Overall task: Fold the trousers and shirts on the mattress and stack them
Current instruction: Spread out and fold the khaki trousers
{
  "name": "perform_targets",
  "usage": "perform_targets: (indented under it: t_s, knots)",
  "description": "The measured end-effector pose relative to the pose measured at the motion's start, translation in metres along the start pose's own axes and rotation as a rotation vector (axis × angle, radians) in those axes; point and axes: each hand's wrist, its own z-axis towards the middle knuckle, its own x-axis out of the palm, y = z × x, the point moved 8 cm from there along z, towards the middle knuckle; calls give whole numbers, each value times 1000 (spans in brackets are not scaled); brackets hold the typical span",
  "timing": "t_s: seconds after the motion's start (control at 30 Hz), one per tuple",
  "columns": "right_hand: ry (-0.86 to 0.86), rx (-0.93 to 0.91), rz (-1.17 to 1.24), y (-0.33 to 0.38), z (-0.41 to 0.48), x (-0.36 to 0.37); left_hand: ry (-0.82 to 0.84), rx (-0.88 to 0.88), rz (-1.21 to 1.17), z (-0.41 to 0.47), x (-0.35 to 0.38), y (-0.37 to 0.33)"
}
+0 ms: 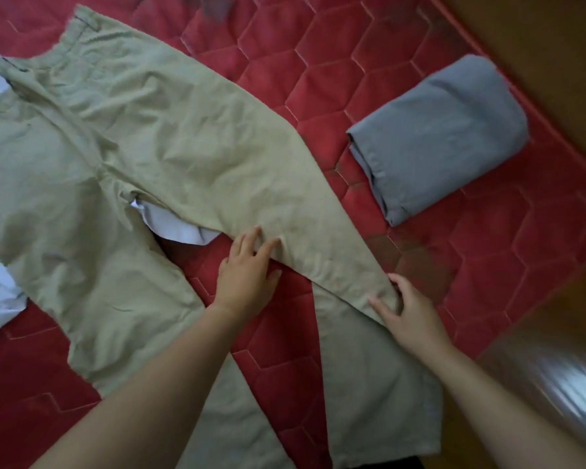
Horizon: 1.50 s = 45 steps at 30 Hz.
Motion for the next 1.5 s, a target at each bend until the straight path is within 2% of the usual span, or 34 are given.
perform_targets:
  t_s: [0.1,0.17,0.27,0.4,0.53,0.67,0.73,0.8,0.9,0.97,1.0,1.1,1.17,1.33,1.43,1.5]
  knots:
    - [-25,48,85,-20,-19,2,-63,73,105,-2,-3,-22]
    - [-42,61,148,-33,-35,2,-94,223,124,-6,0,-49]
    - [-94,111,220,-60,-60,2,-29,437,121,-12,21,-85]
    - [-160,171,155,-91,-82,3,-47,515,129,-4,27,-91]
    - [-260,77,90,-71,-85,-42,-98,592,114,-7,0,-103]
    - [-568,-157,-32,-6,-106,-150,-251,638,-33,-37,-69,-120]
    - [-633,-296,-167,28,-129,-177,-260,637,-24,-54,-90,-122]
    - [-567,-311,-295,38,-144,-172,-191,603,14,-64,-90,-119]
    - [-187,-149,-341,0,-147,-119,-27,523,99,-67,-63,-114]
    - [29,-19,-181,-35,-141,-84,-12,477,71,-63,-44,-114]
    - [53,18,-118,-45,-133,-74,-39,448,23,-59,-36,-115]
    - [-146,25,-10,-54,-91,-68,-102,343,-55,-39,-4,-121]
    - [-238,8,11,-51,-54,-66,-84,278,2,-21,22,-126]
    - [-242,-251,-164,-5,20,-44,1,188,166,10,72,-132]
    - [-245,-351,-233,16,37,-40,-4,203,140,7,74,-130]
    - [-309,-374,-271,23,41,-49,-36,240,115,5,60,-127]
